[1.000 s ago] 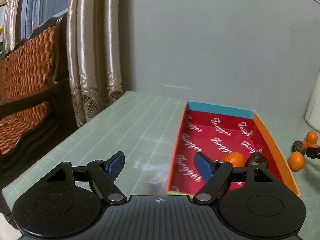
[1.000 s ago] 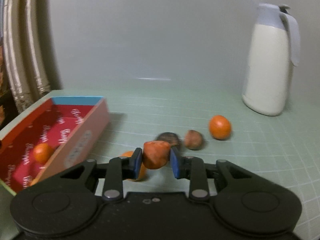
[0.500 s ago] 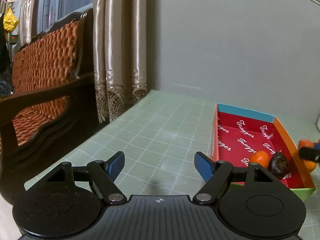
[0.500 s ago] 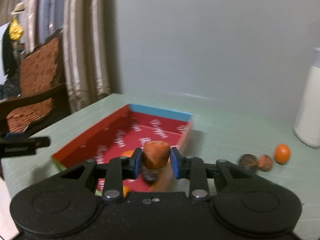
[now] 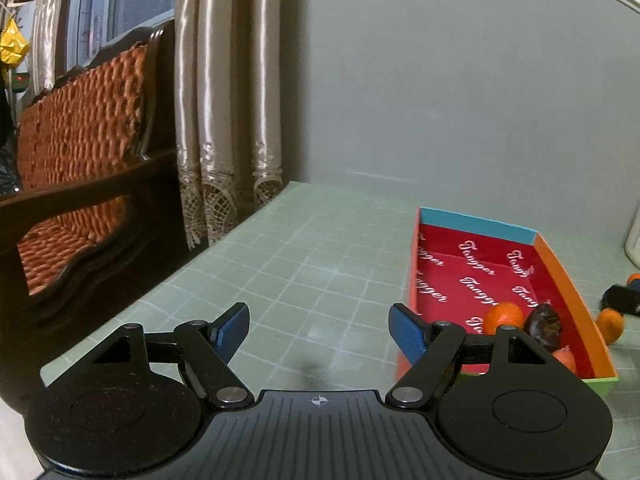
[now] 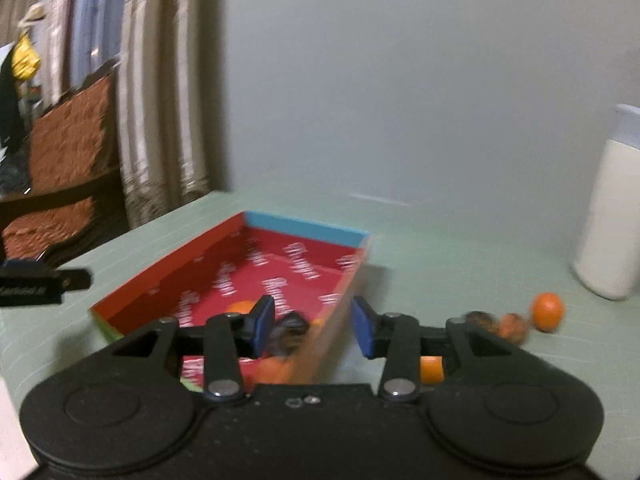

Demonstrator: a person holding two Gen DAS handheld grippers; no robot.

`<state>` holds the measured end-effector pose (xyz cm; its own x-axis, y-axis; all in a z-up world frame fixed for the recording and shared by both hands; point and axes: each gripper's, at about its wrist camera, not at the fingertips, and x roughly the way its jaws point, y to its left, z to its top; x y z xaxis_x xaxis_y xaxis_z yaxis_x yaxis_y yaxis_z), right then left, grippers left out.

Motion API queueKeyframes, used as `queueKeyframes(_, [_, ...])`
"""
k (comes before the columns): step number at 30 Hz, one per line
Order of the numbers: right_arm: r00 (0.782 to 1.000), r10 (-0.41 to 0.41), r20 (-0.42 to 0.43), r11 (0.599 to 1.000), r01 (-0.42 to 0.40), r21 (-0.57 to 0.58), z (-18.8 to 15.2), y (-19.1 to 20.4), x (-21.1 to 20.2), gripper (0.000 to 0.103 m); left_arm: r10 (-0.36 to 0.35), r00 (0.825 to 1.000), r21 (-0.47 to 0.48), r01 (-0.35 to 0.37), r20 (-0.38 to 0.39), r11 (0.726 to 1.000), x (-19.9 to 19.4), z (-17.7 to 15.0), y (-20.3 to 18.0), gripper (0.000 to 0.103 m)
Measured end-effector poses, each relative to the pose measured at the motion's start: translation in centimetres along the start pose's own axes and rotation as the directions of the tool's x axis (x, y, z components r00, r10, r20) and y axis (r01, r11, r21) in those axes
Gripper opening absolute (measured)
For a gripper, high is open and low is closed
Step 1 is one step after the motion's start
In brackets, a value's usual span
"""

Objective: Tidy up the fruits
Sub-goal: 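Carry the kumquat with the right gripper into the red box and release, then move the left gripper back and close it on another mandarin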

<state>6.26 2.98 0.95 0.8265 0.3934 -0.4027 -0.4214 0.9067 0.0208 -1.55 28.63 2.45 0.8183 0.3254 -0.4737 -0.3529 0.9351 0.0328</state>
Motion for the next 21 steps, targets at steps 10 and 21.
queueKeyframes(10, [0.984,-0.173,-0.032,0.970,0.176,0.167,-1.0,-9.6,-2.2,0.041,-0.073,0.997,0.049,0.072,0.013,0.996,-0.4,0.5,-5.2,0.077])
queueKeyframes(21, [0.962,-0.268,-0.048,0.936,0.272,0.225,-2.5,-15.6,-5.7,0.041,-0.146,0.989,0.121,0.143,0.013,0.982,-1.0,0.7,-11.8,0.078])
